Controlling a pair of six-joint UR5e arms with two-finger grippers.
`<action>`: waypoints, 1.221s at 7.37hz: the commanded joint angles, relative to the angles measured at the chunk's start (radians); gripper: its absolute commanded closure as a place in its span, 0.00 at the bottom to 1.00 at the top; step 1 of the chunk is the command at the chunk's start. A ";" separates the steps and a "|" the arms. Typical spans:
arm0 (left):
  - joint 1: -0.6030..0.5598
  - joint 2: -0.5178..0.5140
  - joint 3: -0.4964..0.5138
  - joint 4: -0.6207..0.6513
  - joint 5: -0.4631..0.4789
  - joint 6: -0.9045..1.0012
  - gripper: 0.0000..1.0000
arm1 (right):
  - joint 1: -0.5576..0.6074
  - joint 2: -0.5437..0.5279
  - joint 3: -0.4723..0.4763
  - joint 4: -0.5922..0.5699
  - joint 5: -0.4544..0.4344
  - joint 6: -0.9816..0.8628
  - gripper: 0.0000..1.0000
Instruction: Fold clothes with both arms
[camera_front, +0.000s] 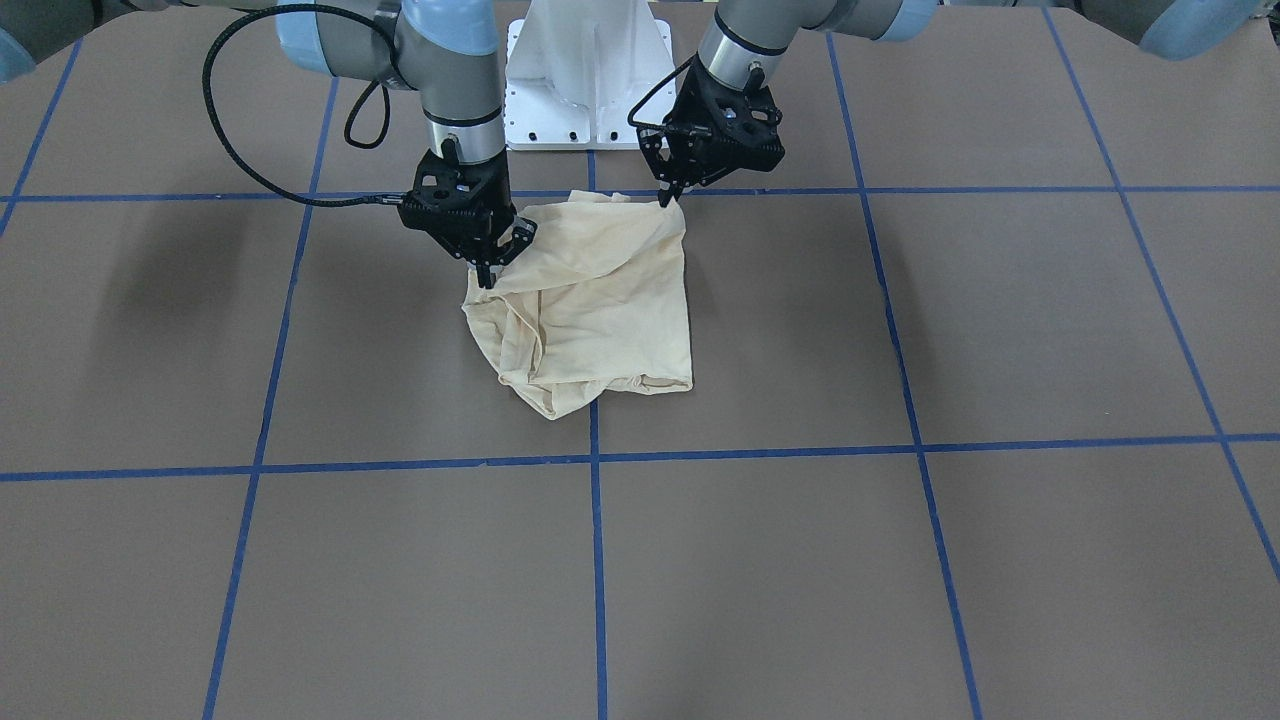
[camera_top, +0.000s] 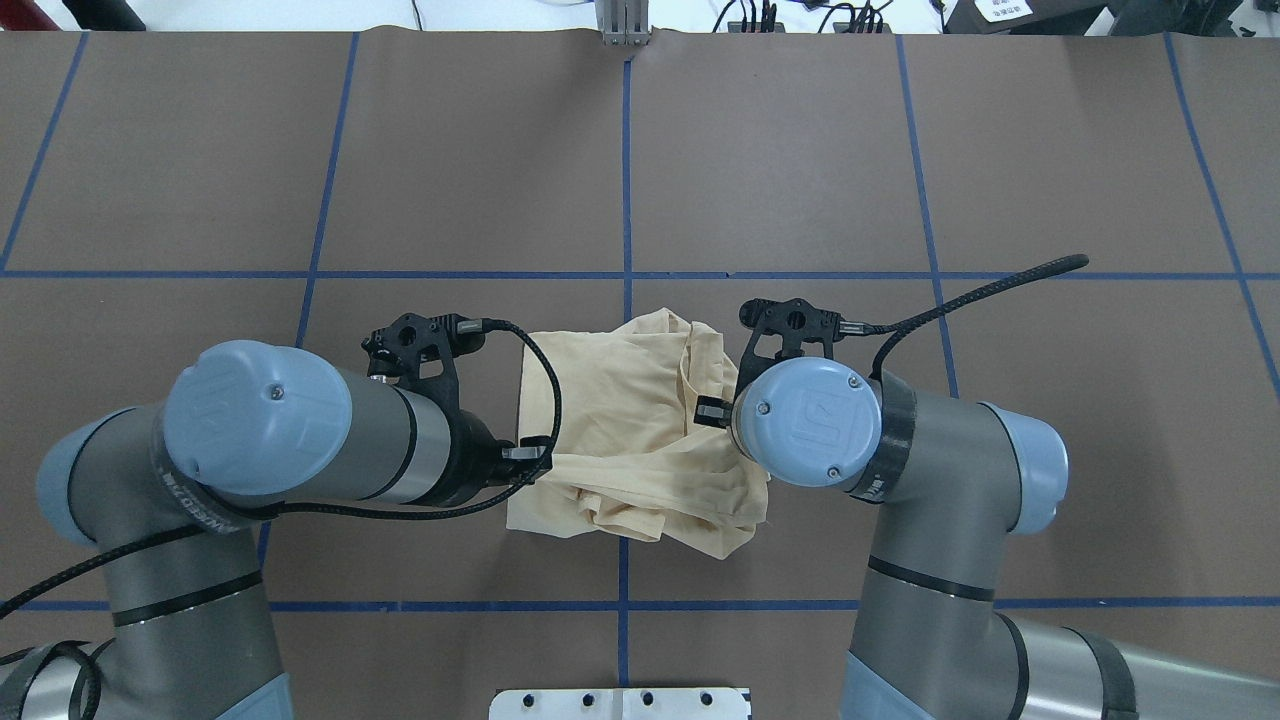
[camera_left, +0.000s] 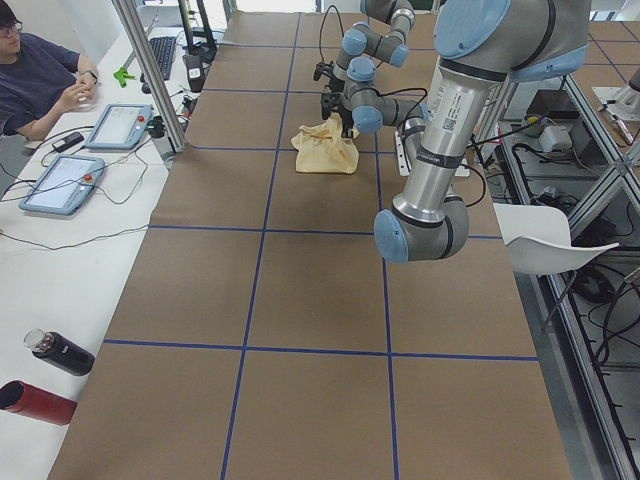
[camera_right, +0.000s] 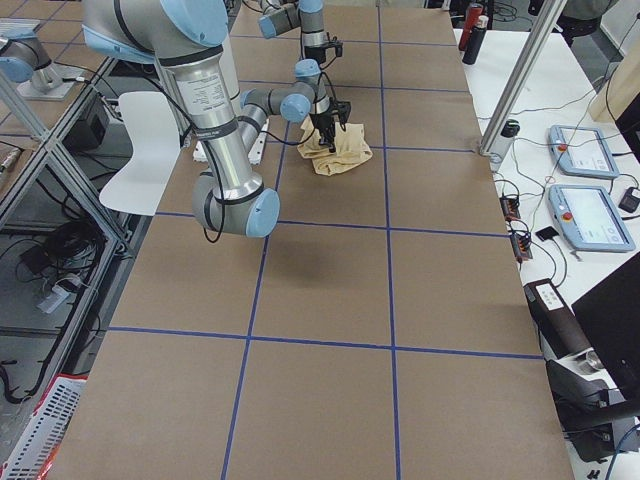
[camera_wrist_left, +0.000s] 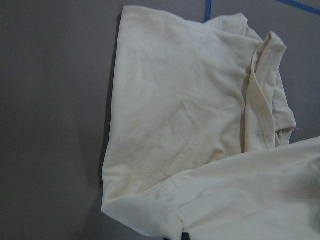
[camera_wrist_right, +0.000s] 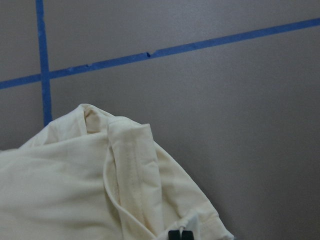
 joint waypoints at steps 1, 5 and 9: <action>-0.047 -0.055 0.090 -0.001 0.002 0.033 1.00 | 0.032 0.047 -0.082 0.049 0.004 -0.009 1.00; -0.092 -0.109 0.303 -0.055 0.048 0.132 1.00 | 0.062 0.060 -0.157 0.052 0.005 -0.074 1.00; -0.131 -0.112 0.374 -0.149 0.045 0.180 0.91 | 0.076 0.058 -0.162 0.052 0.010 -0.083 0.41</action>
